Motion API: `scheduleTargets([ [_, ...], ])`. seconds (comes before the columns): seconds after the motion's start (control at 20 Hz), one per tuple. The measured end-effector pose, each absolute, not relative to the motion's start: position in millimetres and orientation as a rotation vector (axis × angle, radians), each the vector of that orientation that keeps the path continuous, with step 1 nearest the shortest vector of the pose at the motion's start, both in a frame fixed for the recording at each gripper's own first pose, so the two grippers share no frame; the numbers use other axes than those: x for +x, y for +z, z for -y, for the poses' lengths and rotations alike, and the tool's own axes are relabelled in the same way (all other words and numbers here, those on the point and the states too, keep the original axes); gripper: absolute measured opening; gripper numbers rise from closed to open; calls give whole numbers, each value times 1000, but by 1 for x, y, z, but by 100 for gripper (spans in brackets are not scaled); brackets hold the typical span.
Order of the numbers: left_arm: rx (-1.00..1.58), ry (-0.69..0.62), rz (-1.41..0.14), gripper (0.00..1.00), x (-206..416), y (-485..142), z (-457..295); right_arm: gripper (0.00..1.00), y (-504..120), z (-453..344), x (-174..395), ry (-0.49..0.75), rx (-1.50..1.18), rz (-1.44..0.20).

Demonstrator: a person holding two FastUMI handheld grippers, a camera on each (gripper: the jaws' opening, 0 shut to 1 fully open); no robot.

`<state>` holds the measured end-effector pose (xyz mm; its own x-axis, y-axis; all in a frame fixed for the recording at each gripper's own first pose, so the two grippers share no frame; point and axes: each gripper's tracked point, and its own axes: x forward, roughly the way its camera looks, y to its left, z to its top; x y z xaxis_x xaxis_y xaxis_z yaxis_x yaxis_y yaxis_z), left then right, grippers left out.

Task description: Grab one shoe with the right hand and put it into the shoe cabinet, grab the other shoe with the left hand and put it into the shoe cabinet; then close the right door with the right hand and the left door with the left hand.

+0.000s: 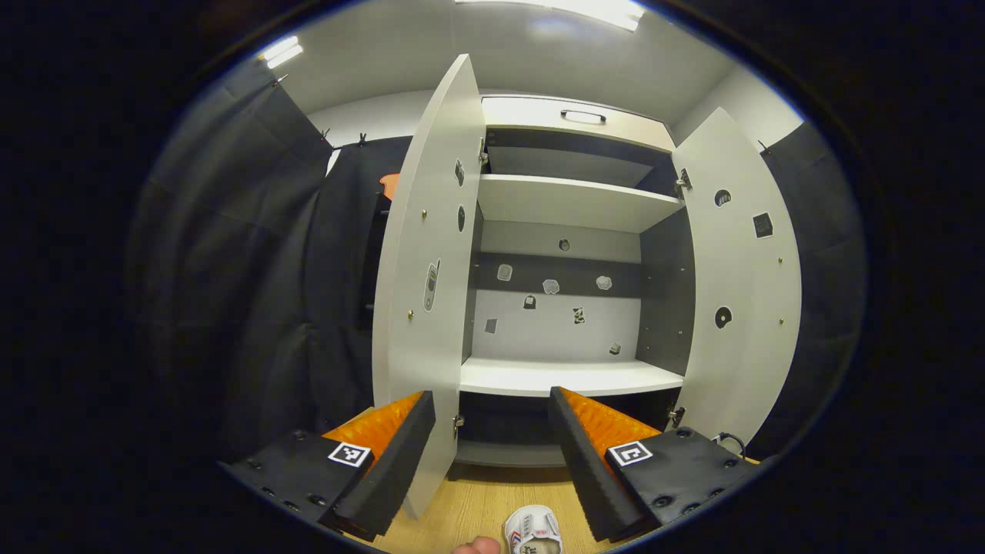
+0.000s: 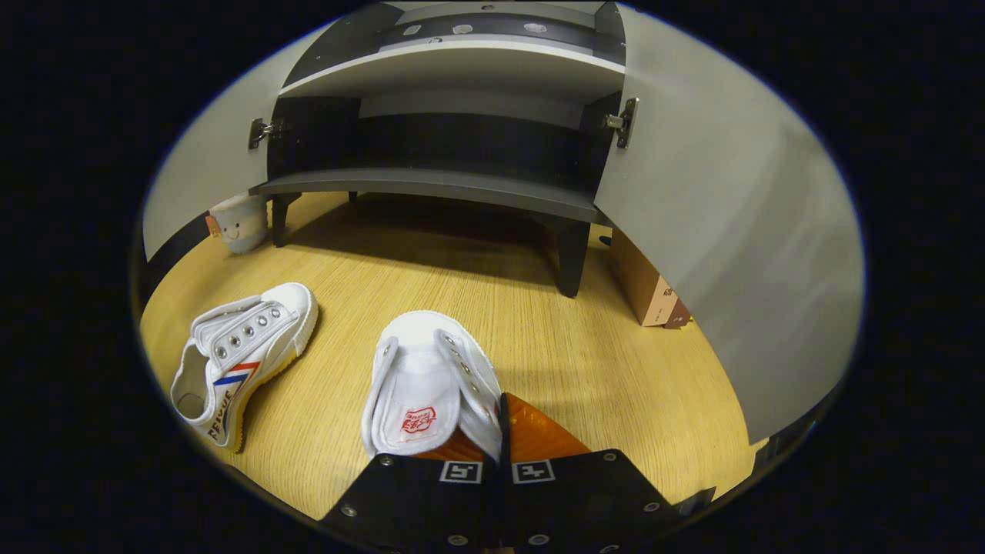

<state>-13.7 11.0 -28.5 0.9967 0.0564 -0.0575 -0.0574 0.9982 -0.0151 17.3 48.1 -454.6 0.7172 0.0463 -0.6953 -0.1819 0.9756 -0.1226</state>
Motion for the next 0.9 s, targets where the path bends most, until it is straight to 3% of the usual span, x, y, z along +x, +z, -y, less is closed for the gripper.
scheduleTargets([
  [0.5, -28, 20, -51, 96, -11, -35, -10, 0, -307, -85, -6, 100, -33, -587],
  [0.7, -23, 3, -52, 94, -14, -38, -9, 0, -218, -98, 11, 82, 8, -479],
  [0.9, -31, -13, -47, 96, -15, -42, -6, 0, -136, -106, 63, 18, 14, -367],
])
